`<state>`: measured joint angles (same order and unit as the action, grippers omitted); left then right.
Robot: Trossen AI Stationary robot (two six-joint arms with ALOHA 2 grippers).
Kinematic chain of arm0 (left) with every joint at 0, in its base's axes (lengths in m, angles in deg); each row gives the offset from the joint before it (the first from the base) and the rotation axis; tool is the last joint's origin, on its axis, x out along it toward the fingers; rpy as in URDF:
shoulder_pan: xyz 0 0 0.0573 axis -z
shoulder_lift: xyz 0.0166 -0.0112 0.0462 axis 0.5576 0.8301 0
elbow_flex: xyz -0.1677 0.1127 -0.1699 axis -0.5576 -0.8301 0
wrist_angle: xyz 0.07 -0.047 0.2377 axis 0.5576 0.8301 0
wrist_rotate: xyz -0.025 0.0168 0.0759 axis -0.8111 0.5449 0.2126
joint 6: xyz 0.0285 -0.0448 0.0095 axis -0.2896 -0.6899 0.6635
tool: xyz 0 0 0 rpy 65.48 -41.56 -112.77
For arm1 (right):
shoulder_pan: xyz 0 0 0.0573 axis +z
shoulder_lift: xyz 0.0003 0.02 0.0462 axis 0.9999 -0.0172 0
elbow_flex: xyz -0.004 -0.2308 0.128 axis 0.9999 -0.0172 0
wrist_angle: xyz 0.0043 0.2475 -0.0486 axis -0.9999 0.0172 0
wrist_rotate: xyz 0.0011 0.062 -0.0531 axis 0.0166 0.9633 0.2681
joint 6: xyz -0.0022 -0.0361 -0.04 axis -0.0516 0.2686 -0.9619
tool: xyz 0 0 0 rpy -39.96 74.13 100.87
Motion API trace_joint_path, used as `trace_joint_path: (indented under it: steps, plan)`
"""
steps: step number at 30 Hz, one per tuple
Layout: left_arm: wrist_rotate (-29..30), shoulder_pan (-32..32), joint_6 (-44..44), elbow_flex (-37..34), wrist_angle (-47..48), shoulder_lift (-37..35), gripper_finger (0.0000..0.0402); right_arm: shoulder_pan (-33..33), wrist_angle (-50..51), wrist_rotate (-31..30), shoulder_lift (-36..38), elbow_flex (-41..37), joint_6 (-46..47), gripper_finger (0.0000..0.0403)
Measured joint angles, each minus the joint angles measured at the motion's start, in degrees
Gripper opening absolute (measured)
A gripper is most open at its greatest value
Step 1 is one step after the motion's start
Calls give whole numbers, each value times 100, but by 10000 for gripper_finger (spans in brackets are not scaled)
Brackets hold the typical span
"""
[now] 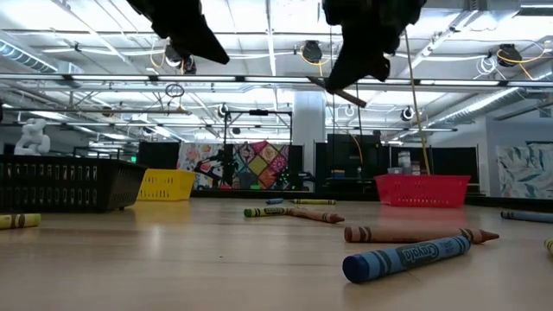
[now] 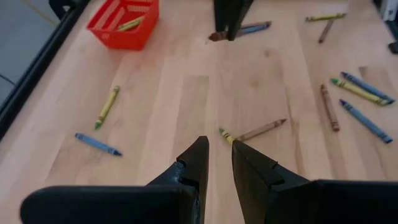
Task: Sort crayons
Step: Put the brown crayon into the black bin
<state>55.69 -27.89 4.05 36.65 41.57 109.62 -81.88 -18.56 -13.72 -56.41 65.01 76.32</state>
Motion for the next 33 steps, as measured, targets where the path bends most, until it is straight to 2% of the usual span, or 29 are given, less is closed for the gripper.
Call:
trace_joint_path:
  steps: [6,11,16,20,23,26,33]
  plan:
    - [-523,-46,32,0,-463,0,73,0,-29,4,0,139,-338,0]
    - [-511,-95,-11,0,-1010,67,73,0,-652,332,0,146,-805,0]
    - [-483,-222,-183,4,-1127,281,73,9,-1162,328,0,150,-1185,0]
    - [-479,-308,-190,2,-1147,483,73,9,-1363,328,0,150,-1370,0]
    - [-517,-327,-171,2,-1567,625,73,8,-1493,326,0,150,-1414,0]
    - [-698,-332,-174,3,-1959,740,73,9,-1626,325,0,150,-1476,0]
    - [-946,-332,-170,2,-2191,752,73,9,-1623,326,2,150,-1516,0]
